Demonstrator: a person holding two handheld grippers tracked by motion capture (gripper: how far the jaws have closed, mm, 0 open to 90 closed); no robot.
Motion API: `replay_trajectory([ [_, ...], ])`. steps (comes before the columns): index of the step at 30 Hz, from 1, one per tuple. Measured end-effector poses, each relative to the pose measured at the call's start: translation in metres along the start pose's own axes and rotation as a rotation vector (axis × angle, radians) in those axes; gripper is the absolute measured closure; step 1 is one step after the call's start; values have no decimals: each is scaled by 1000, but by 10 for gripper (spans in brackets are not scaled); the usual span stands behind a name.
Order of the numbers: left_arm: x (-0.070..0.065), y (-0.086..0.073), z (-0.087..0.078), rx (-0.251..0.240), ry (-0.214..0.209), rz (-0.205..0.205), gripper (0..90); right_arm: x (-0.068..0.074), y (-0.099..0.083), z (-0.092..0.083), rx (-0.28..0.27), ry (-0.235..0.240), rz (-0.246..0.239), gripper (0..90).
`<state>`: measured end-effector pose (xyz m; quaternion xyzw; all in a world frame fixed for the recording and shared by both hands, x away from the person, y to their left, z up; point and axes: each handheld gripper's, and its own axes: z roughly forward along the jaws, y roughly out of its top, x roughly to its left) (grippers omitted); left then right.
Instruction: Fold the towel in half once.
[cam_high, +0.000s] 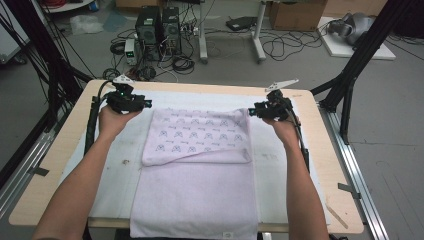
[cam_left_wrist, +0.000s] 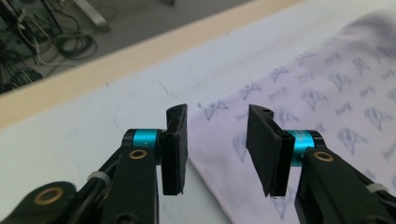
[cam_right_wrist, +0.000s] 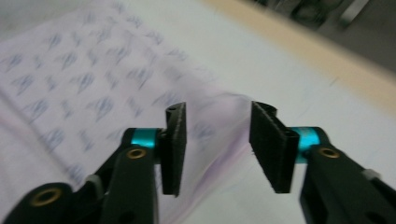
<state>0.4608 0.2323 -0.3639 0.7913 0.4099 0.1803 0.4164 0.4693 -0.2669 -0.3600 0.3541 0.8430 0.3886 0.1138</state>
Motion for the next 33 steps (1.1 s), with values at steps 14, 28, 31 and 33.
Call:
replay_trajectory([
  [14, -47, -77, -21, 70, -135, 104, 537, 53, -69, 9, 11, 166, -46, 519],
  [28, -84, -118, -41, 102, -234, 199, 514, 74, -88, 8, 113, 201, -58, 640],
  [31, -85, -122, -34, 118, -230, 222, 757, 76, -94, 11, 100, 209, -78, 807],
  [33, -84, -122, -34, 105, -238, 225, 850, 76, -98, 10, 93, 231, -67, 864],
])
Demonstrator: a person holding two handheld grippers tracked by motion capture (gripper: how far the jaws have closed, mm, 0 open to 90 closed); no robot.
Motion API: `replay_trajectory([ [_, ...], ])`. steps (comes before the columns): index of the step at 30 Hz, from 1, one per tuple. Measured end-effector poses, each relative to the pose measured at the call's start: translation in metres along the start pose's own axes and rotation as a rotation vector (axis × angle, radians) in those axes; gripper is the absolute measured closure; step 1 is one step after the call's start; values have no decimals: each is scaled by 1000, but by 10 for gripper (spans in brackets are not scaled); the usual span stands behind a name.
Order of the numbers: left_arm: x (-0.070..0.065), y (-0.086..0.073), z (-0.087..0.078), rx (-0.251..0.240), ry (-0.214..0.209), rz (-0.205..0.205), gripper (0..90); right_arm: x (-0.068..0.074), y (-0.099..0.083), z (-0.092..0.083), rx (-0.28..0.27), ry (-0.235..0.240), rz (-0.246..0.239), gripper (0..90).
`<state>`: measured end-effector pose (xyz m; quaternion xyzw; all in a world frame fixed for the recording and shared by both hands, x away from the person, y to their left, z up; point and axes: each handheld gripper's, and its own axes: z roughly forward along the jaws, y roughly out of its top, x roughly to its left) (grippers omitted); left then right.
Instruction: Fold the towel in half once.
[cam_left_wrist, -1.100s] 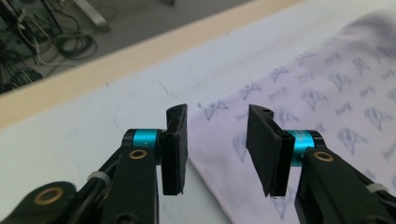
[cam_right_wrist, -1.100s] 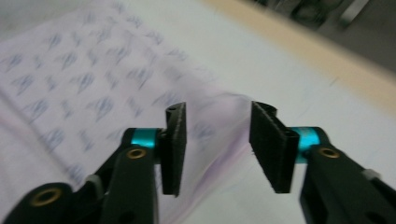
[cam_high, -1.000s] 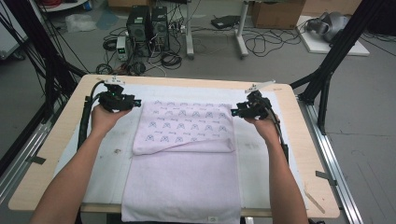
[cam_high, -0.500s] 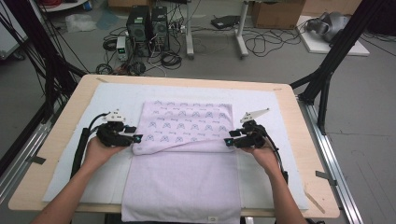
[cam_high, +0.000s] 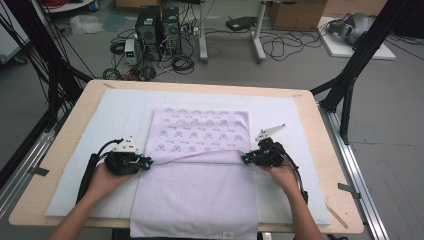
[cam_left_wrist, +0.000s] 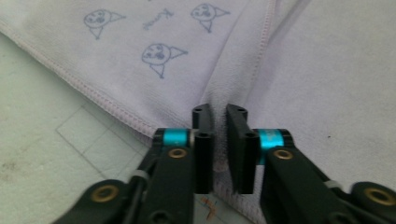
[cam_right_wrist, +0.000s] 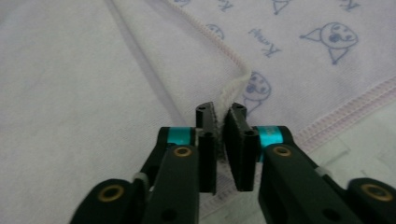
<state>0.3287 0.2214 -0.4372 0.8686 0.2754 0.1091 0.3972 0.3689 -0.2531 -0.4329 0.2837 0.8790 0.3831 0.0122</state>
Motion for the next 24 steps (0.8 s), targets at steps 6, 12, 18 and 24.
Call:
replay_trajectory([
  [6, -1, 8, -21, -48, 12, 9, 868, 10, -2, -23, -87, -12, -29, 871],
  [12, -16, 11, -55, -100, -24, 32, 867, 44, -7, -53, -161, 3, -97, 871],
  [18, -47, -12, -75, -86, -80, 52, 688, 72, -40, -57, -101, 60, -116, 728],
  [24, -44, -14, -68, -69, -85, 32, 616, 74, -43, -57, -132, 63, -99, 635],
])
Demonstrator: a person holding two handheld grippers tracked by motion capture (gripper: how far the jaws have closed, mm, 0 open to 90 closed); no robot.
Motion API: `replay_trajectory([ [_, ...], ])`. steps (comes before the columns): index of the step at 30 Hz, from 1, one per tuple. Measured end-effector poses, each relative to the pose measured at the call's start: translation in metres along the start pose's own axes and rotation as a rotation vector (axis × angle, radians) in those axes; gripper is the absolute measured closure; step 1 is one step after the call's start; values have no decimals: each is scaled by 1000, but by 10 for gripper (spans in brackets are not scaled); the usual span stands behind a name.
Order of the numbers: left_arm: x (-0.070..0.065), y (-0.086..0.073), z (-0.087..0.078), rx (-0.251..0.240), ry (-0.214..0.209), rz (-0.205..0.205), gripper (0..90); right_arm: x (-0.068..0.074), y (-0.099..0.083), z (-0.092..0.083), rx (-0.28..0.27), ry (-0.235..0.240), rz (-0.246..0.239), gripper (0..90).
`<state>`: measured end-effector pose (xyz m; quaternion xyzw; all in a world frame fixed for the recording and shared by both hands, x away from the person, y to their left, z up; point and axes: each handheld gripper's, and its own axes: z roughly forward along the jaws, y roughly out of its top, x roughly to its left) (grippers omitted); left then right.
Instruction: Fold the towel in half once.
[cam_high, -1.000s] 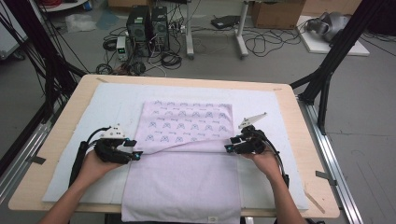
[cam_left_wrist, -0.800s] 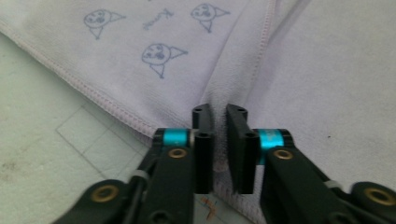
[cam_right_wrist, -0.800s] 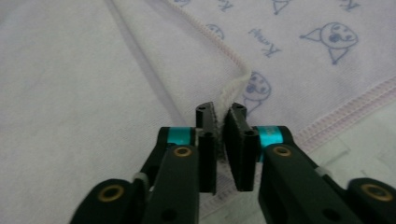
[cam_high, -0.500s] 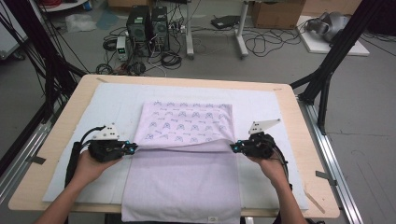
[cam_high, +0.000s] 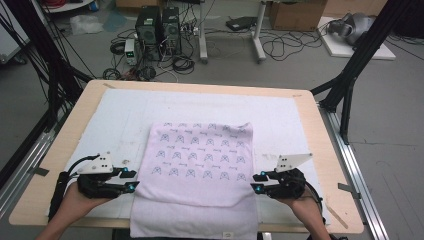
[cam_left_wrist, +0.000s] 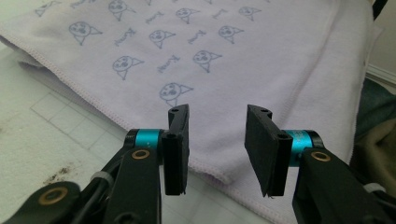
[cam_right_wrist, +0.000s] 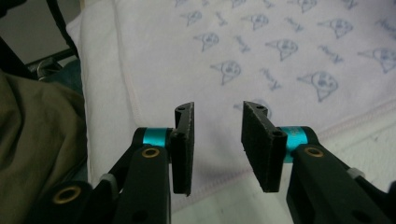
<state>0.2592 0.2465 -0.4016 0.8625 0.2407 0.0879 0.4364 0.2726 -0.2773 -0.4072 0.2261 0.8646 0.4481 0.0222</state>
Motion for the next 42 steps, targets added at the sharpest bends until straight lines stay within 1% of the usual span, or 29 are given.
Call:
replay_trajectory([
  [3, 7, -3, 14, 24, -13, -5, 665, -1, 10, 15, 39, 8, -46, 621],
  [4, 7, -3, 14, 24, -13, -5, 685, -1, 10, 15, 39, 8, -46, 621],
  [5, 8, -5, 17, 36, -18, -7, 686, -2, 9, 26, 80, 20, -66, 610],
  [7, 7, -9, 24, 55, -32, -9, 675, -1, 6, 34, 116, 29, -74, 598],
  [9, 4, -13, 30, 82, -41, -6, 627, 0, 1, 40, 134, 40, -77, 592],
  [11, -1, -19, 37, 101, -50, 6, 620, 2, -4, 44, 150, 38, -77, 599],
  [13, -3, -20, 38, 90, -39, 7, 624, 3, -6, 46, 160, 37, -74, 613],
  [14, -3, -20, 38, 83, -31, 9, 665, 4, -8, 47, 138, 26, -81, 654],
  [15, -4, -20, 39, 81, -32, 13, 814, 5, -9, 47, 134, 15, -85, 764],
  [16, -4, -20, 39, 86, -40, 10, 814, 5, -9, 47, 134, 15, -85, 764],
  [17, -4, -18, 39, 90, -34, 11, 875, 4, -7, 48, 145, 34, -73, 853],
  [19, -6, -14, 34, 77, -29, 22, 881, 5, -4, 47, 156, 34, -91, 875],
  [20, -6, -14, 34, 77, -29, 22, 882, 5, -2, 45, 150, 34, -95, 877],
  [22, -7, -9, 26, 49, -36, 13, 883, 6, 4, 38, 117, 27, -102, 878],
  [24, -11, -4, 14, 24, -36, 25, 883, 7, 6, 34, 97, 26, -102, 878],
  [26, -19, 3, -4, -19, -46, 35, 883, 12, 15, 21, 52, 21, -117, 878],
  [27, -19, 3, -4, -19, -46, 35, 883, 14, 18, 16, 41, 23, -121, 878],
  [28, -27, 5, -15, -39, -47, 50, 883, 18, 19, 13, 35, 34, -125, 878],
  [29, -27, 5, -15, -39, -47, 50, 883, 23, 20, 9, 32, 42, -135, 878],
  [31, -37, 3, -24, -49, -63, 65, 880, 34, 20, 3, 40, 80, -154, 878],
  [32, -43, 1, -27, -59, -77, 76, 864, 39, 18, 0, 39, 92, -159, 872],
  [33, -47, -2, -29, -68, -99, 85, 797, 42, 16, -3, 38, 100, -153, 824],
  [34, -49, -3, -28, -62, -99, 85, 710, 43, 13, -4, 37, 100, -137, 775],
  [35, -50, -5, -26, -48, -89, 84, 710, 43, 13, -4, 37, 100, -137, 775],
  [36, -49, -9, -19, -23, -90, 83, 673, 40, 7, -2, 42, 95, -121, 737],
  [37, -49, -9, -19, -23, -90, 83, 667, 40, 7, -2, 42, 95, -121, 737],
  [38, -47, -12, -12, -8, -91, 74, 666, 36, 2, 7, 52, 87, -101, 697],
  [39, -46, -13, -8, 5, -90, 75, 666, 36, 2, 7, 52, 87, -101, 697],
  [42, -45, -21, 8, 58, -96, 73, 664, 32, -2, 22, 70, 85, -106, 643],
])
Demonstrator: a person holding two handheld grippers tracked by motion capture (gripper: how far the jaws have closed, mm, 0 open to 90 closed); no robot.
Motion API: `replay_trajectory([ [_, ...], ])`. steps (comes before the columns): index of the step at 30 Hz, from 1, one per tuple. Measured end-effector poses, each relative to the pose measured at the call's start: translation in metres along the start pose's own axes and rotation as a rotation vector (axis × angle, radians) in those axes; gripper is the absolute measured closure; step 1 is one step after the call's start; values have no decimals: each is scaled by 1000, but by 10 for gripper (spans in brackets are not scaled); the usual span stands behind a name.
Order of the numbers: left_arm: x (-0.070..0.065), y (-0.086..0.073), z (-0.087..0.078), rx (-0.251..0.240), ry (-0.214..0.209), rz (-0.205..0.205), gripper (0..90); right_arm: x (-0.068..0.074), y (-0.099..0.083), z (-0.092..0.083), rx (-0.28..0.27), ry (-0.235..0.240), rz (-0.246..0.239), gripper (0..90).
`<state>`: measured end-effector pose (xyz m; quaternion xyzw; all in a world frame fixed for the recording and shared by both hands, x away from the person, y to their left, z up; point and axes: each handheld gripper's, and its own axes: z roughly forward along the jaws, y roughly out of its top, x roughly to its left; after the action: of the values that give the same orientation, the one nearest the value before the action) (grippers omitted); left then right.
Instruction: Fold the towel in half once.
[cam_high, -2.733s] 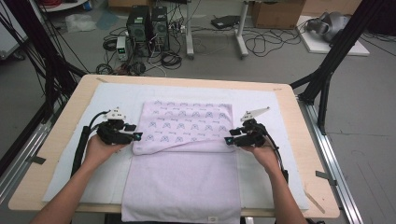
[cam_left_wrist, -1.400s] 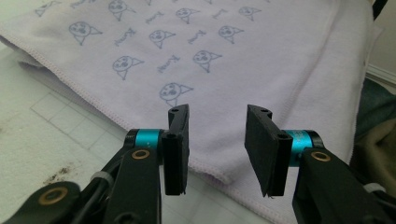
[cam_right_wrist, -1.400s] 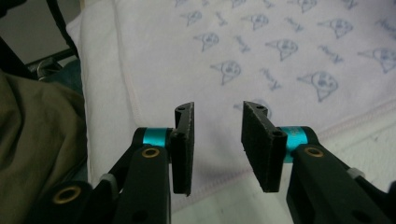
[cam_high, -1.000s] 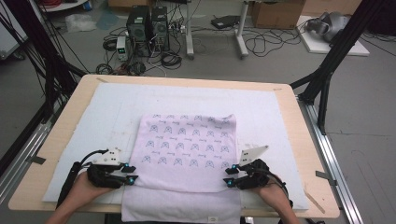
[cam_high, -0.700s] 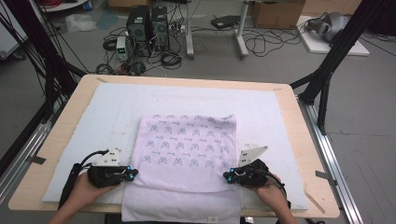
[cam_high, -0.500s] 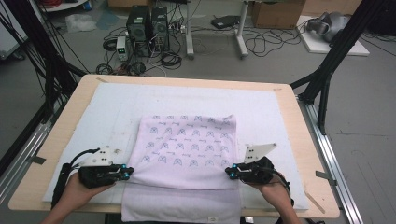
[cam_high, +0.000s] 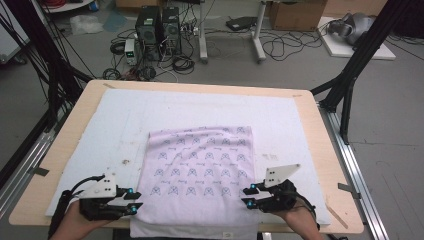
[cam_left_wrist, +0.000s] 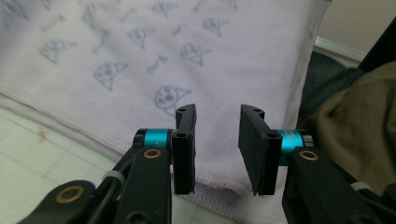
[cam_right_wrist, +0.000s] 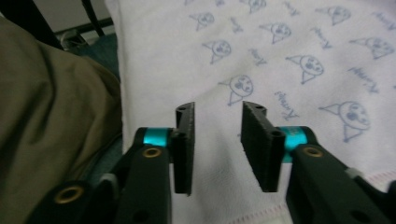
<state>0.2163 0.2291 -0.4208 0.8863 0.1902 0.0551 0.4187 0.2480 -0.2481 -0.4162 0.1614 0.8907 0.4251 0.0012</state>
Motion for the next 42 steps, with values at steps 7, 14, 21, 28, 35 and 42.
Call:
replay_trajectory([
  [7, -1, -10, 17, 49, -6, 17, 866, 6, -10, 28, 88, 10, -47, 707],
  [14, -5, -6, 3, 18, -10, 13, 885, 4, -4, 25, 87, 35, -55, 879],
  [21, -22, -2, -26, -45, -53, 34, 871, 27, 7, -6, -20, 71, -71, 853],
  [28, -23, -12, -9, 25, -36, 27, 655, 18, 0, 2, 3, 60, -40, 719],
  [35, -22, -18, 9, 58, -17, 36, 808, 17, -9, 22, 88, 84, -50, 615],
  [42, -28, -16, -8, 22, -58, 31, 880, 20, -13, 21, 113, 118, -70, 896],
])
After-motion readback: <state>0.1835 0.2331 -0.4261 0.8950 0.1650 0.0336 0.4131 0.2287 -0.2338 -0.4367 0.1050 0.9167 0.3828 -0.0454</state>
